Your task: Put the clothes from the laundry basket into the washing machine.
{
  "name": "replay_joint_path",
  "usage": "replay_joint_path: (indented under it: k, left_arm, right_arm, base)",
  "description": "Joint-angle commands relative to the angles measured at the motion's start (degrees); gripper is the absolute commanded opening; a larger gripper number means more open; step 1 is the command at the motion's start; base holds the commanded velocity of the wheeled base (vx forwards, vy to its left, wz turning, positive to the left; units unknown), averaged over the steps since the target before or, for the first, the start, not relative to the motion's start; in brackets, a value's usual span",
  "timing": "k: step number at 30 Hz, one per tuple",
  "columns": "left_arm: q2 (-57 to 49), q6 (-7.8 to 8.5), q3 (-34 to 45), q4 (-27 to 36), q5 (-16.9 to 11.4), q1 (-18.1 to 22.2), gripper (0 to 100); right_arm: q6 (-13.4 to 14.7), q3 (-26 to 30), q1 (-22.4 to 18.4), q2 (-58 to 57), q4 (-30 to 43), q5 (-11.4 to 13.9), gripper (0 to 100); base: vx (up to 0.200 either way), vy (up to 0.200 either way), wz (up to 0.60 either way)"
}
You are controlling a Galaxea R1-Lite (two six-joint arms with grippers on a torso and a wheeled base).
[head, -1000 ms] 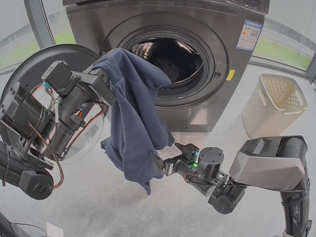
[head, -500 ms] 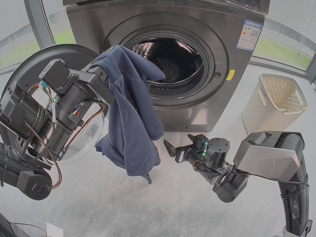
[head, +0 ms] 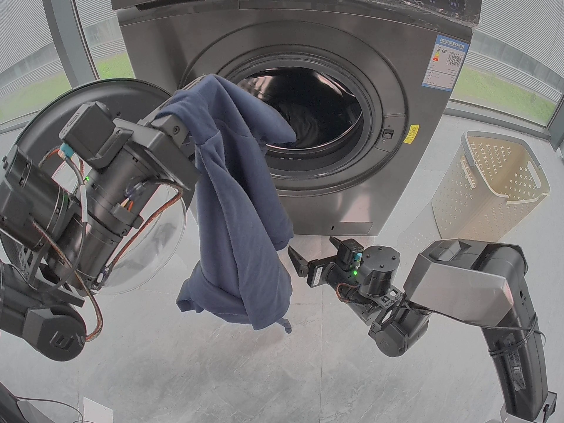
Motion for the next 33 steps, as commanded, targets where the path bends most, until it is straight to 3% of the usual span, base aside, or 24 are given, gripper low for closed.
replay_joint_path:
  k: [1,5,14,22,29,33]
  left_arm:
    - [-0.11,-0.01,0.11,-0.03,0.03,-0.03,0]
    - [-0.02,-0.01,0.20,-0.03,0.03,0.06,0]
    - [0.59,-0.01,0.55,-0.03,0.03,0.15,0]
    - [0.15,-0.01,0.55,-0.03,0.03,0.23,0]
    - [0.24,-0.01,0.55,-0.03,0.03,0.23,0]
    - [0.24,-0.01,0.64,-0.03,0.03,0.15,0]
  right_arm:
    - [0.06,0.17,0.94,0.41,-0.59,0.67,100]
    - [0.23,0.78,1.91,-0.65,-1.29,1.46,100]
    - [0.94,8.87,6.13,-6.36,-1.29,2.34,100]
    - [0.67,2.45,6.57,-6.27,-1.29,1.99,100]
    - [0.58,1.84,6.04,-6.10,-1.29,2.25,100]
    - [0.50,-1.24,6.04,-5.31,-1.20,2.87,100]
  base:
    - [0.000,0.000,0.00]
    - [0.000,0.000,0.00]
    - [0.000,0.000,0.00]
    - [0.000,0.000,0.00]
    - [0.000,0.000,0.00]
    - [0.000,0.000,0.00]
